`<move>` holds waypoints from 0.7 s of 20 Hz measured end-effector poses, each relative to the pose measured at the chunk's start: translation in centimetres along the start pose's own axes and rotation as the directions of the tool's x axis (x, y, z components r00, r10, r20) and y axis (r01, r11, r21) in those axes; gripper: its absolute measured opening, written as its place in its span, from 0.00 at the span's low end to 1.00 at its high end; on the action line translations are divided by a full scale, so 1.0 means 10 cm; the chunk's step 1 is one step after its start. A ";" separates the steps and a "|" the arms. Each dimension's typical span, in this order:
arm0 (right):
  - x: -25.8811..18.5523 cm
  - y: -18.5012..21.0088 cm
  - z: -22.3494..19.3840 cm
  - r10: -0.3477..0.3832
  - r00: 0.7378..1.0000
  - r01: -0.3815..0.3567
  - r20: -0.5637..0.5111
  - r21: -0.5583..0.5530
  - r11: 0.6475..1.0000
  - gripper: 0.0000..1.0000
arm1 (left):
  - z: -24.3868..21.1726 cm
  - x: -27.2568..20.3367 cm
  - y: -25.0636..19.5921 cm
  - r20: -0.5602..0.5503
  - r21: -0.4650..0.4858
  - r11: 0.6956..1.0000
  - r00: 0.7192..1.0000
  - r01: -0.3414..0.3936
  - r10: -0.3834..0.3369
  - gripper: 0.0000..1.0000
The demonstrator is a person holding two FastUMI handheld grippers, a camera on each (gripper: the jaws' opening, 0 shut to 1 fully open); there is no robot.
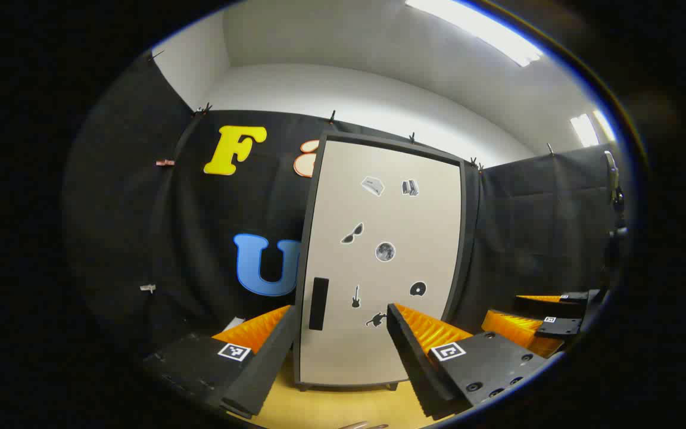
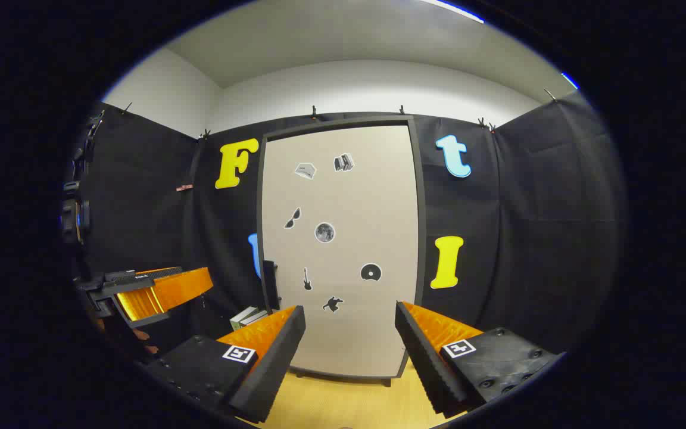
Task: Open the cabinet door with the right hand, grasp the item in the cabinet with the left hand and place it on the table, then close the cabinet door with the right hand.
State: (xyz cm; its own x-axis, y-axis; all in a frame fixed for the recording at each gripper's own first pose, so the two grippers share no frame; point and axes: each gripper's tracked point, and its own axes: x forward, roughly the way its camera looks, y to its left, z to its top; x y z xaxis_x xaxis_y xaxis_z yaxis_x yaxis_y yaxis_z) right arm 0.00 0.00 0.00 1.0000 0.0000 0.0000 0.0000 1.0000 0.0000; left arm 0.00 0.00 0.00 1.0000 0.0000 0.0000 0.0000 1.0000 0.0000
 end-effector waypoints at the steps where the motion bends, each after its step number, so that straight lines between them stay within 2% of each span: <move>1: 0.02 0.02 0.01 -0.011 1.000 0.011 0.011 -0.008 1.000 0.98 | -0.01 0.02 0.06 -0.006 0.014 1.000 1.000 -0.003 0.003 0.94; 5: 0.08 0.31 -0.06 -0.006 1.000 0.006 0.016 0.004 1.000 0.98 | -0.10 0.14 0.26 -0.038 0.069 0.997 0.999 0.021 -0.019 0.94; 8: 0.16 0.39 -0.15 -0.042 0.999 0.042 0.002 -0.024 0.999 0.97 | -0.14 0.20 0.32 -0.052 0.073 0.995 0.996 0.071 -0.067 0.94; 11: 0.22 0.53 -0.23 -0.042 0.999 0.042 -0.018 -0.025 0.999 0.97 | -0.14 0.27 0.49 -0.050 0.103 0.993 0.997 0.058 -0.053 0.94; 14: 0.27 0.59 -0.21 -0.050 0.999 0.050 -0.004 -0.027 0.998 0.97 | -0.17 0.31 0.51 -0.055 0.096 0.992 0.995 0.084 -0.079 0.94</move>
State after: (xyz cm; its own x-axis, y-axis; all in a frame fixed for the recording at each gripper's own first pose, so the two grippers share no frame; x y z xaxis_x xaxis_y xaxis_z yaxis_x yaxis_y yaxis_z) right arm 2.66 5.88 -2.12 0.9987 -0.0499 -0.0038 0.0498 0.9984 -0.0266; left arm 3.05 5.12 -1.73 0.9954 -0.0785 -0.0551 0.0836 0.9919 0.0958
